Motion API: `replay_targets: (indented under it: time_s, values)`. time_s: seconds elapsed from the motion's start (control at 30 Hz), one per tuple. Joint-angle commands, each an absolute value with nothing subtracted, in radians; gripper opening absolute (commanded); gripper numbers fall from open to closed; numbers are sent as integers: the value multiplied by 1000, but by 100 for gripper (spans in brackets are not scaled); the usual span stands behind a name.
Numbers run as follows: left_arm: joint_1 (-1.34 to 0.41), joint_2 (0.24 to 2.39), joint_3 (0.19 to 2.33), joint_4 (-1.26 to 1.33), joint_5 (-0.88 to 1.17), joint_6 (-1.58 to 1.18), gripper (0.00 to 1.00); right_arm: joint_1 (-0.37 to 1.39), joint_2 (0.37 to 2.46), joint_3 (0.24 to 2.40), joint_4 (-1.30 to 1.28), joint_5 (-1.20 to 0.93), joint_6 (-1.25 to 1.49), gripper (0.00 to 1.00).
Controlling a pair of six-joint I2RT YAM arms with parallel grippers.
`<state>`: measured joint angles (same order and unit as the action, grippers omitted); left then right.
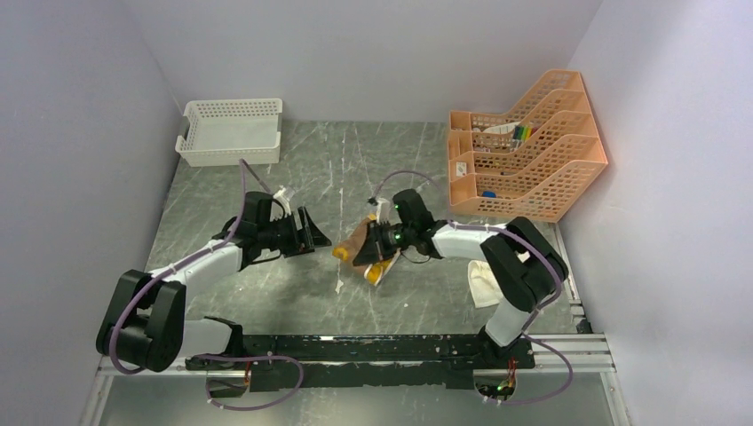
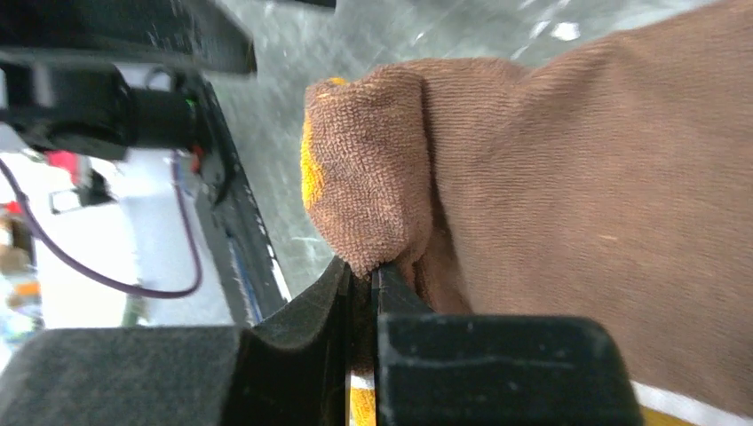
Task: Roll the towels
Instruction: Roll the towel at the center of the board.
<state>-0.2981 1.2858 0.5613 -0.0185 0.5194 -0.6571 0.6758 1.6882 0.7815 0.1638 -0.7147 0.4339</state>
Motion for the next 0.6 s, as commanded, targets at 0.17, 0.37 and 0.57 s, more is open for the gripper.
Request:
replay_targets:
  time_s: [0.17, 0.37, 0.57]
  values:
    - [-326, 1259, 442, 144, 659, -710, 79, 507, 1801, 758, 318, -919, 668, 0]
    - [-424, 1302, 440, 218, 627, -744, 79, 504, 1862, 719, 436, -937, 759, 0]
    - [-509, 1400, 428, 376, 612, -822, 79, 506, 1862, 723, 430, -953, 766, 0]
